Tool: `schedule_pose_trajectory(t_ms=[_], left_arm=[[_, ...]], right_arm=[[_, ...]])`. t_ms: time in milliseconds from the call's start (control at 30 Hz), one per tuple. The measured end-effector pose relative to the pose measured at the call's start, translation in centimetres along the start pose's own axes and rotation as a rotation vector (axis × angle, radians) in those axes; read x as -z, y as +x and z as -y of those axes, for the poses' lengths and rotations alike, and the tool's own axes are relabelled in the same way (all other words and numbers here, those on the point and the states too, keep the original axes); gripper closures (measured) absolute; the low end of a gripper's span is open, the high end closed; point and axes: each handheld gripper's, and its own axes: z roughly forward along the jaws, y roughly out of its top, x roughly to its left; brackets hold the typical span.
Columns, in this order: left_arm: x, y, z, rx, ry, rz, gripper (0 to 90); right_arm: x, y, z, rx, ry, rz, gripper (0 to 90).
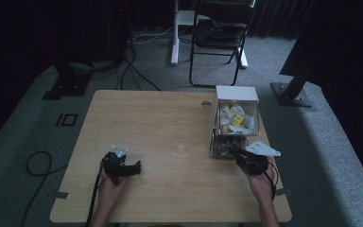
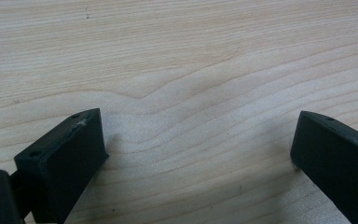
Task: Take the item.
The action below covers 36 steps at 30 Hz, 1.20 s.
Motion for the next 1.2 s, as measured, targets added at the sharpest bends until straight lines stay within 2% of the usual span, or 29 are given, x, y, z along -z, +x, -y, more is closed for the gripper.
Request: schedule_pose_trajectory(t_ms=[1200], left_arm=[[0.0,0.0,0.0,-0.001,0.0,0.0,3.6]], right_arm=[[0.3,2.2,-2.0,0.057,-0.024,-0.053,82.0]])
